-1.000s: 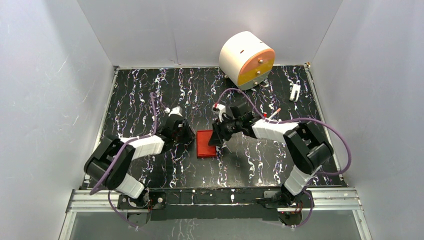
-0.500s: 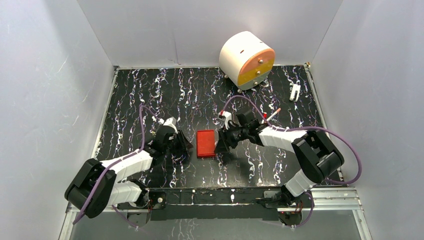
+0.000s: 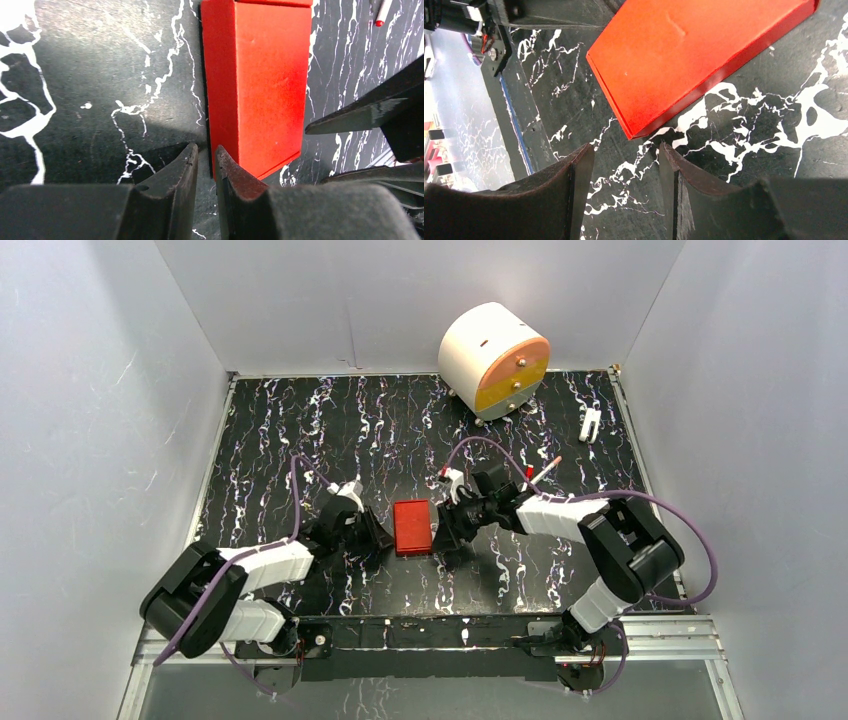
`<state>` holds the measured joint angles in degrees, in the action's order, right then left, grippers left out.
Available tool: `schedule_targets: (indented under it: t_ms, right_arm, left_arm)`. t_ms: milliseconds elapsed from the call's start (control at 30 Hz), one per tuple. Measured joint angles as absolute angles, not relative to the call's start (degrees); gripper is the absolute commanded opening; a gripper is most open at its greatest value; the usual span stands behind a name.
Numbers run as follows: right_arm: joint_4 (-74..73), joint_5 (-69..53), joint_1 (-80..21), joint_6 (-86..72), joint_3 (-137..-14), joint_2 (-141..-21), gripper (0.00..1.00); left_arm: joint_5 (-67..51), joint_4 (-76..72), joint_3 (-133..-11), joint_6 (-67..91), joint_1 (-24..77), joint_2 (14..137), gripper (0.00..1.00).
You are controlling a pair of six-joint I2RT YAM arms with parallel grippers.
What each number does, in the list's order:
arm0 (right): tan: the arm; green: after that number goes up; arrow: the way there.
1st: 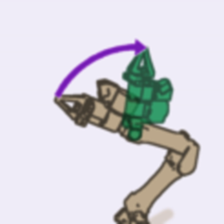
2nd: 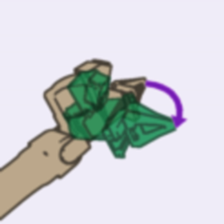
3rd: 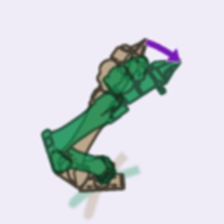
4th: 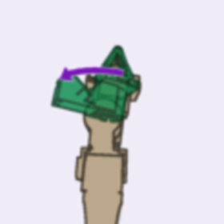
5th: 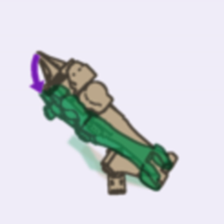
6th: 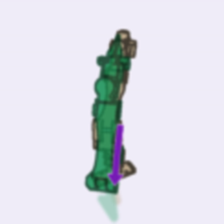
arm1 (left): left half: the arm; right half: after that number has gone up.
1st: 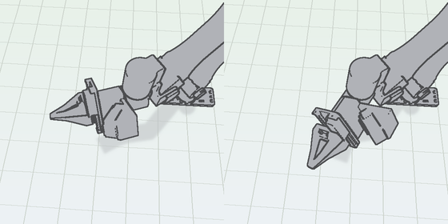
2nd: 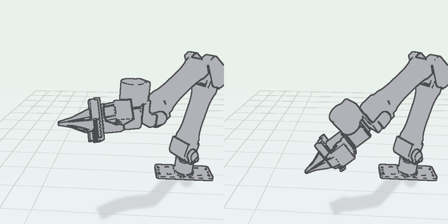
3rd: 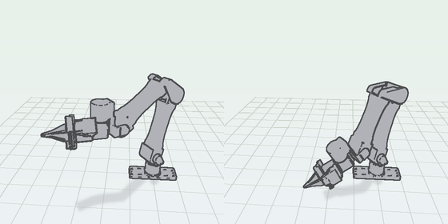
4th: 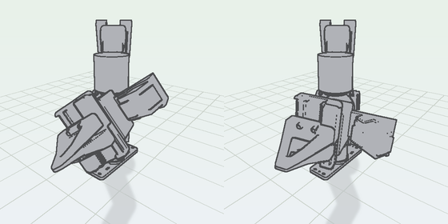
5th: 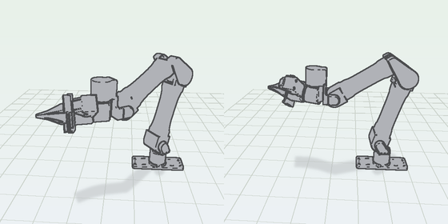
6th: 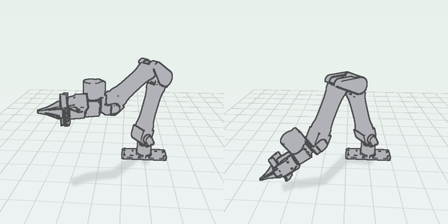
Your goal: Fold the paper box
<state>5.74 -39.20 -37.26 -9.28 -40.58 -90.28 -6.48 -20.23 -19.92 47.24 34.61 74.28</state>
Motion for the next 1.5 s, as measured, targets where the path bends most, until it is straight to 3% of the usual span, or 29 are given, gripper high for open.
schedule_targets:
  t_ms: [167, 200, 233, 433, 667, 1067, 1500]
  right_arm:
    - [5.8, -39.2, -37.3, -9.3, -40.6, -92.6, 0.59]
    - [5.8, -39.2, -37.4, -9.3, -40.6, -93.0, 0.88]
    - [5.8, -39.1, -37.5, -9.3, -40.6, -93.3, 0.9]
    - [12.3, -17.7, -37.7, -24.6, -41.5, -92.2, 0.91]
    - [12.2, -8.3, -34.7, -27.5, -43.0, -92.8, 0.9]
    - [13.3, -11.6, -34.3, -27.9, -49.1, -99.3, 0.75]
    - [18.2, -19.6, -36.7, -31.6, -48.3, -102.4, 0.4]
  left_arm:
    - [-6.7, -22.4, -19.9, 48.4, 36.5, 75.7, 0.18]
    - [-6.7, -22.7, -20.0, 48.6, 36.8, 75.9, 0.18]
    - [-6.9, -22.9, -20.0, 48.8, 37.0, 76.0, 0.18]
    - [-6.0, -21.8, -20.3, 48.9, 36.8, 75.6, 0.18]
    - [-3.6, -18.1, -22.9, 46.3, 29.1, 75.5, 0.15]
    - [-6.7, -21.3, -31.0, 45.6, 27.4, 87.4, 0.09]
    - [-10.9, -27.8, -32.8, 46.1, 26.9, 93.1, 0.07]
